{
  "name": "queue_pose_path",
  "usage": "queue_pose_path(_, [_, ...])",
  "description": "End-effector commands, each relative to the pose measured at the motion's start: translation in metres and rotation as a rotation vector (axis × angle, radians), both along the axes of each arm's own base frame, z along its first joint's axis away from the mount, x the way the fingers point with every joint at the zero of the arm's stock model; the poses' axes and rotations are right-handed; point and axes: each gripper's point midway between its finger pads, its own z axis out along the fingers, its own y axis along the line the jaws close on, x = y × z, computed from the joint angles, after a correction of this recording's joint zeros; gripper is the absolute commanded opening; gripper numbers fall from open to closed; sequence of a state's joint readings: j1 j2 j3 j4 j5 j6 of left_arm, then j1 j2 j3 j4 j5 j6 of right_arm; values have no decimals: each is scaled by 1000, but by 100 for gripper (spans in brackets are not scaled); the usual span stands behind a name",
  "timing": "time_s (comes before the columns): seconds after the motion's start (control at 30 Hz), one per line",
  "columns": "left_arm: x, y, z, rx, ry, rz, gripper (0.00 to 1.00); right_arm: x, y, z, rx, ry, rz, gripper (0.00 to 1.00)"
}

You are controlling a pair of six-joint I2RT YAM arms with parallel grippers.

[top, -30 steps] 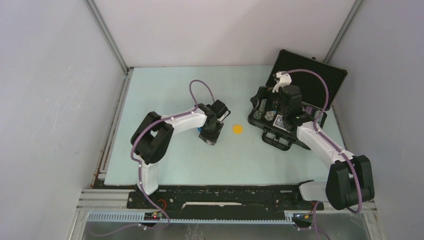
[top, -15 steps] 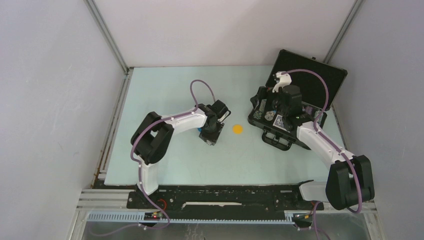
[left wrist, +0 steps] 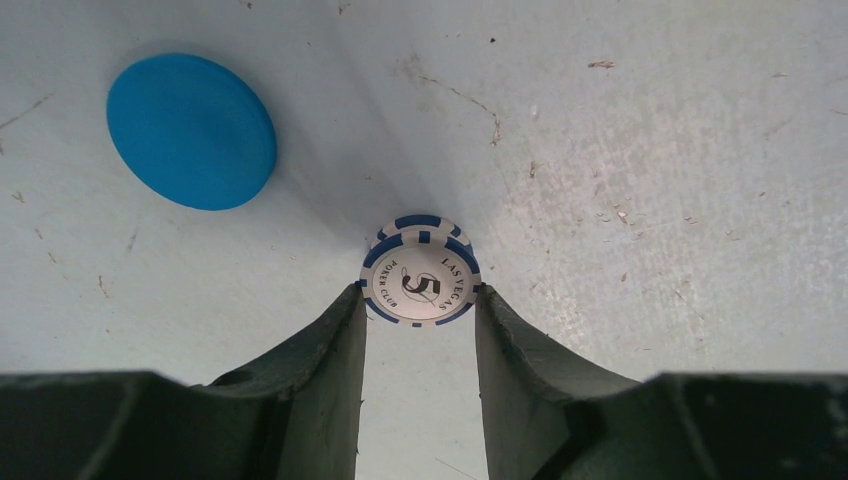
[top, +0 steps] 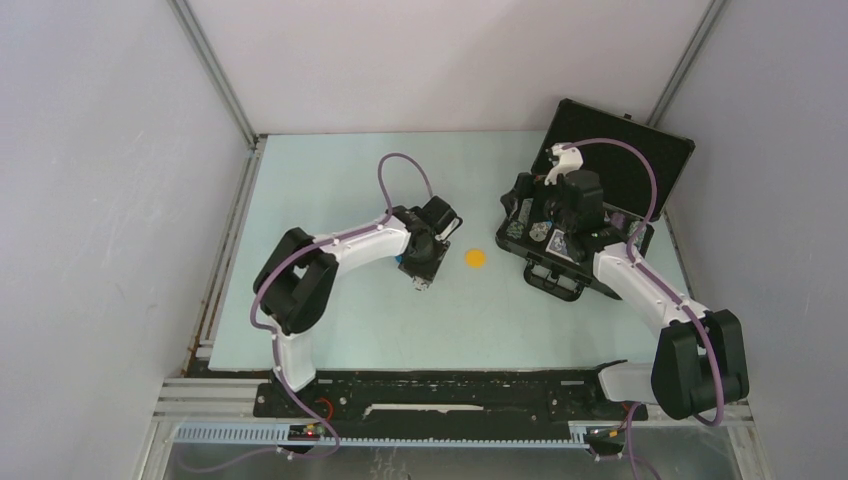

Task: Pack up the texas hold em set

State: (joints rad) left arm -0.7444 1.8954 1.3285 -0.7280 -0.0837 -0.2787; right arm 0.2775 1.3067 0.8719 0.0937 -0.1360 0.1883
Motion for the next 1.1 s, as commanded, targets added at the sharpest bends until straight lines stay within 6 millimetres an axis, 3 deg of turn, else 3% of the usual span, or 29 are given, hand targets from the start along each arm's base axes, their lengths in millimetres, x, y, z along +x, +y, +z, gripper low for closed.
queue_pose_path(0.0, [3,-4,25,-33,-87,-51,17,4,-6,11,28,-23,-36,100])
queue_pose_path(0.13, [3,-13,48,-72,-166,-118,15,0,-17,17,133,27,-59,100])
queue_pose_path(0.3, [6,-19,99,-114,-408,-193,16,-17,-11,29,244,90,21,100])
queue_pose_path(0.43, [9,-15,129,-166,-546,-195,15,-32,16,41,339,144,178,99])
queue_pose_path(0.5, [11,-11,142,-181,-610,-192,11,-40,31,40,370,211,251,94])
queue_pose_path(0.67, [10,-7,165,-209,-724,-219,11,-58,70,44,333,246,406,92])
queue_pose_path(0.83, [14,-3,166,-177,-748,-221,12,-75,108,53,358,261,570,80])
queue_pose_path(1.07, [12,-3,172,-198,-763,-225,12,-85,160,44,347,319,698,60])
